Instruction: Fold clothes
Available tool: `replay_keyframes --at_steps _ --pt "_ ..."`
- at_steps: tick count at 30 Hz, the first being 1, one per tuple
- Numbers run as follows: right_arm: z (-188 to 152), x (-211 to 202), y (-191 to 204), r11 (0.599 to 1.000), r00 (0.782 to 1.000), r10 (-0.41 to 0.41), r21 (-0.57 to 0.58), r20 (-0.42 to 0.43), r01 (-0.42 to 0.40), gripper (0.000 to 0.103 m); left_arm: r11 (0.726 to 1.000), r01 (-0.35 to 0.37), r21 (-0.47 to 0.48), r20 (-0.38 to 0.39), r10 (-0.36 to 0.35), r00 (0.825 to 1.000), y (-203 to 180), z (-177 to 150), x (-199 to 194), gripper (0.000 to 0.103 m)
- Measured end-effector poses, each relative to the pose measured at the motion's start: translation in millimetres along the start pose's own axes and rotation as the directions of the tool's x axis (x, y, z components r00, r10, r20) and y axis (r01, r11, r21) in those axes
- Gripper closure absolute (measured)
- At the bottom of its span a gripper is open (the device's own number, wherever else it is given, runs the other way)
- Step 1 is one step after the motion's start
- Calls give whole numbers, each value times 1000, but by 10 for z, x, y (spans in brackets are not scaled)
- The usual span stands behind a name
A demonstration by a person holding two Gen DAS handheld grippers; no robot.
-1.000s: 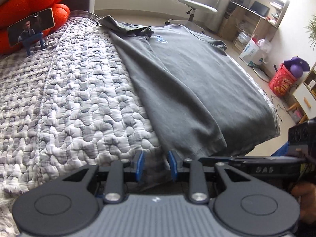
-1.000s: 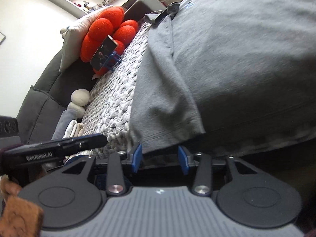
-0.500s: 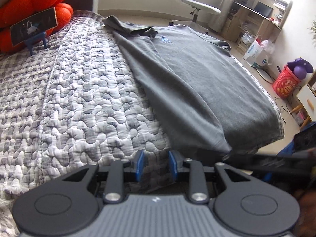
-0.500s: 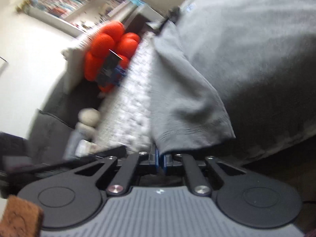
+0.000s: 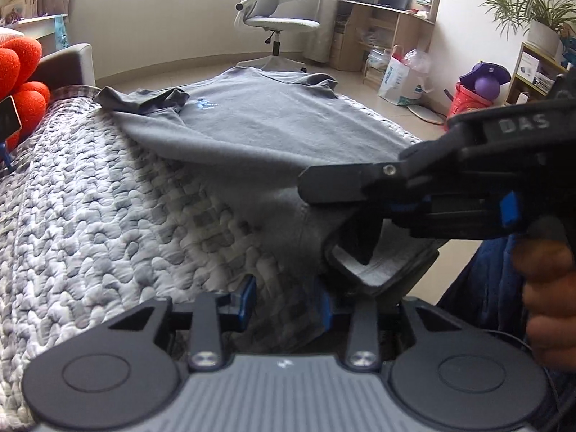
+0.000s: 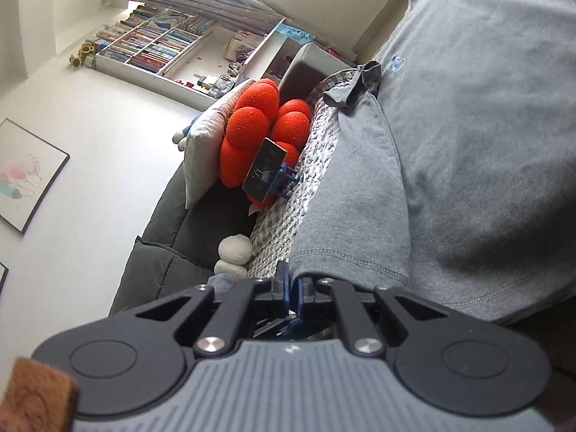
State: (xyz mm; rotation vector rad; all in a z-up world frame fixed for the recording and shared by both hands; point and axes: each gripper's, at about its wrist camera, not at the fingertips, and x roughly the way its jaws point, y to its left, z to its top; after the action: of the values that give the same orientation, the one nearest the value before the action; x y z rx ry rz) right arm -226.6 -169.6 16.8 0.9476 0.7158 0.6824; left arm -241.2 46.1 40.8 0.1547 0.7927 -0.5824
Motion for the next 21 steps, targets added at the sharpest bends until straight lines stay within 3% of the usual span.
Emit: replay_keyframes --at_steps 3,5,6,7,10,15,17,19,21 --pt "19 13 11 1000 1000 9 -1 -10 -9 95 1000 -10 -18 8 10 1000 -1 27 56 68" --pt "38 12 -7 1000 1000 21 15 -16 -21 95 999 0 -32 10 0 1000 8 34 55 84" --pt "55 11 -23 999 999 29 28 -18 -29 95 999 6 -38 11 -5 1000 13 36 51 101" --pt "73 10 -36 999 999 35 39 -20 -34 95 999 14 -38 9 -14 1000 21 27 18 103" --pt "130 -16 -33 999 999 27 21 -36 -26 94 999 4 -38 18 -4 1000 55 -7 -131 103" --pt "94 99 108 984 989 -71 -171 -128 49 93 1000 -19 -24 -13 19 1000 118 -43 -231 98" --pt "4 179 193 949 977 -144 -303 -157 91 93 999 -46 -12 -27 45 999 147 -48 -253 95" --pt "-130 281 279 884 958 -226 -449 -177 125 91 994 -105 -17 -13 105 994 234 -44 -357 95" --pt "-301 394 278 847 940 -266 -518 -216 121 89 986 -162 -33 4 162 987 348 -30 -468 92"
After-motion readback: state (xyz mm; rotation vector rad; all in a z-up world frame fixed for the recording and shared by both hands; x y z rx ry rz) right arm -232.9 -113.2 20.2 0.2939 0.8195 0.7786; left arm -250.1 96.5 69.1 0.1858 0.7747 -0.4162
